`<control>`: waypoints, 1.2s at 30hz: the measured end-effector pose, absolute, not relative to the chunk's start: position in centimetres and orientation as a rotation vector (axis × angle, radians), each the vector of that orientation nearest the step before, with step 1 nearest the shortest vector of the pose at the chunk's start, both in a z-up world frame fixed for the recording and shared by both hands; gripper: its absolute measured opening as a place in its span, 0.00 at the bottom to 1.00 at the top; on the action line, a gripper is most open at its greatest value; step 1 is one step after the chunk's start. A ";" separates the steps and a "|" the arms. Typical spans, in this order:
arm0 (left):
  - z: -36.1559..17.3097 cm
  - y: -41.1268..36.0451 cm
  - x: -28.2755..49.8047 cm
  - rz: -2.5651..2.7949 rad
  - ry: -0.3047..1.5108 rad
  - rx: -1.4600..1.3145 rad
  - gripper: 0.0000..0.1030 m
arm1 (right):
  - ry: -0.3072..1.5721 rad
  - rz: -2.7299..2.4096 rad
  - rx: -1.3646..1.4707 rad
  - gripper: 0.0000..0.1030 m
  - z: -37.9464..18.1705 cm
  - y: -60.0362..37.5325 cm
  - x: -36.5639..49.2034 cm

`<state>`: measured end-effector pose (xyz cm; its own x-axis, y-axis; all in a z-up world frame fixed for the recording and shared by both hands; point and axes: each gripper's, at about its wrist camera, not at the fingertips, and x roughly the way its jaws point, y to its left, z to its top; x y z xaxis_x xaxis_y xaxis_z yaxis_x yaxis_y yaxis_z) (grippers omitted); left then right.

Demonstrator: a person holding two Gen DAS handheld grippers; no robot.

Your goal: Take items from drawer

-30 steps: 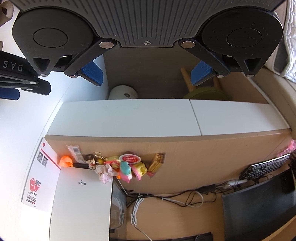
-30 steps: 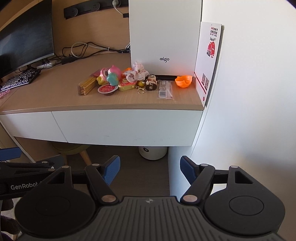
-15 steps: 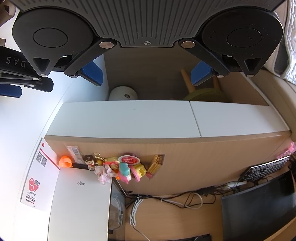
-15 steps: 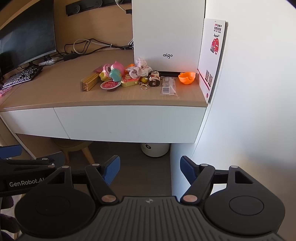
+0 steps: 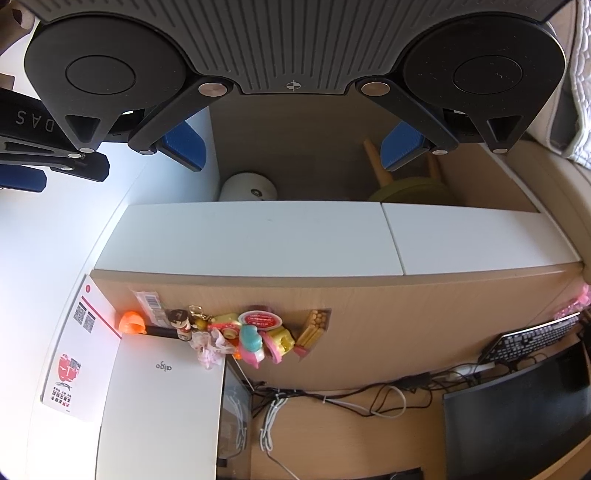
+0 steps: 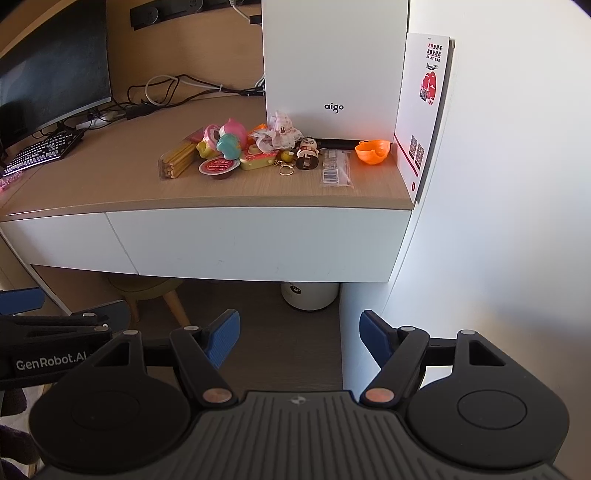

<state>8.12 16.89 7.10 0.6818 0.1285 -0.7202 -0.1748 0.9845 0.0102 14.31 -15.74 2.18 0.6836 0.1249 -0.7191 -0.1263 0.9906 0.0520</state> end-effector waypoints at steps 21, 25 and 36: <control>6.8 17.0 8.0 0.170 0.808 -0.067 1.00 | 0.803 0.143 0.000 0.70 2.1 -15.7 14.3; 6.8 17.1 8.0 0.171 0.807 -0.068 1.00 | 0.806 0.143 -0.002 0.70 2.0 -15.7 14.3; 6.7 17.5 8.0 0.187 0.817 -0.071 1.00 | 0.807 0.145 -0.002 0.70 2.0 -15.7 14.4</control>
